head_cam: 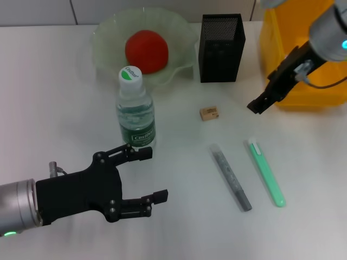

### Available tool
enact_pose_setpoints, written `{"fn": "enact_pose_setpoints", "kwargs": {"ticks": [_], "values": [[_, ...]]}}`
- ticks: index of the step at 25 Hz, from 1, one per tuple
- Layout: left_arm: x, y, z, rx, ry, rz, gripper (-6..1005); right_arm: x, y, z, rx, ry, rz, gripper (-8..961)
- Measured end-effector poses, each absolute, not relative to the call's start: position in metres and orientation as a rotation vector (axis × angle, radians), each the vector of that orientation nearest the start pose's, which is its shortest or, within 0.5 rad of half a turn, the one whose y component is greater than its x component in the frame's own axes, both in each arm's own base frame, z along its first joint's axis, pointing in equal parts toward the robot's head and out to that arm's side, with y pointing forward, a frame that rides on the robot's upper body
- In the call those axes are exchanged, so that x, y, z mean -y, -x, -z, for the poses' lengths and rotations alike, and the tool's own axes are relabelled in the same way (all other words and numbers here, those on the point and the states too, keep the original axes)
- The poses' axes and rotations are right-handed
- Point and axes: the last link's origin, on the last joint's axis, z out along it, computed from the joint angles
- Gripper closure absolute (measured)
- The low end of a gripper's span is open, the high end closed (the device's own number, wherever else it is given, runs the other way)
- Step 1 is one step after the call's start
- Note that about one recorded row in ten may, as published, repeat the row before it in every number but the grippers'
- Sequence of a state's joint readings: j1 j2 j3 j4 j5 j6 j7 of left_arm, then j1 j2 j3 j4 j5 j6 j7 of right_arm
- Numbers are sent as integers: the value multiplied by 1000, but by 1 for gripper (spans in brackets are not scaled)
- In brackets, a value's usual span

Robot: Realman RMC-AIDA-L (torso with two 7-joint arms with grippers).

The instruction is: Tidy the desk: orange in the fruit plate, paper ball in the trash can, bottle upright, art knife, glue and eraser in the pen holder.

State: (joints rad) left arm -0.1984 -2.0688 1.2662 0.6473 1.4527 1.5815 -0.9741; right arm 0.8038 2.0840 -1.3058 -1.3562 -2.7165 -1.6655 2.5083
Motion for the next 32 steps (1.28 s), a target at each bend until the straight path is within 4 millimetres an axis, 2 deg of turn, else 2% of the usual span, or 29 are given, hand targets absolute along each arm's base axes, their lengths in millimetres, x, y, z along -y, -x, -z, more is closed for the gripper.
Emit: {"fn": "enact_pose_setpoints", "kwargs": {"ticks": [3,4,6,11,14,21,32], "values": [[-235,276,39,298,2745,941,140,-376,-123,-23,-824,2522,587,110],[-235,276,38,298,2744,942,140,-368,-122,-30,-946,2467,589,110],[-235,276,39,300,2743,942,140,-364,-123,-33,-992,2449,596,110],[-239,273,39,285,2749,942,140,-352,-143,-31,-1113,2402,602,125],[-240,272,39,281,2752,944,140,-350,-162,-20,-1178,2371,602,137],[-242,272,40,280,2753,935,140,-350,-175,2,-1192,2364,635,163],[-242,275,40,291,2742,922,140,-356,-176,28,-1172,2398,674,205]]}}
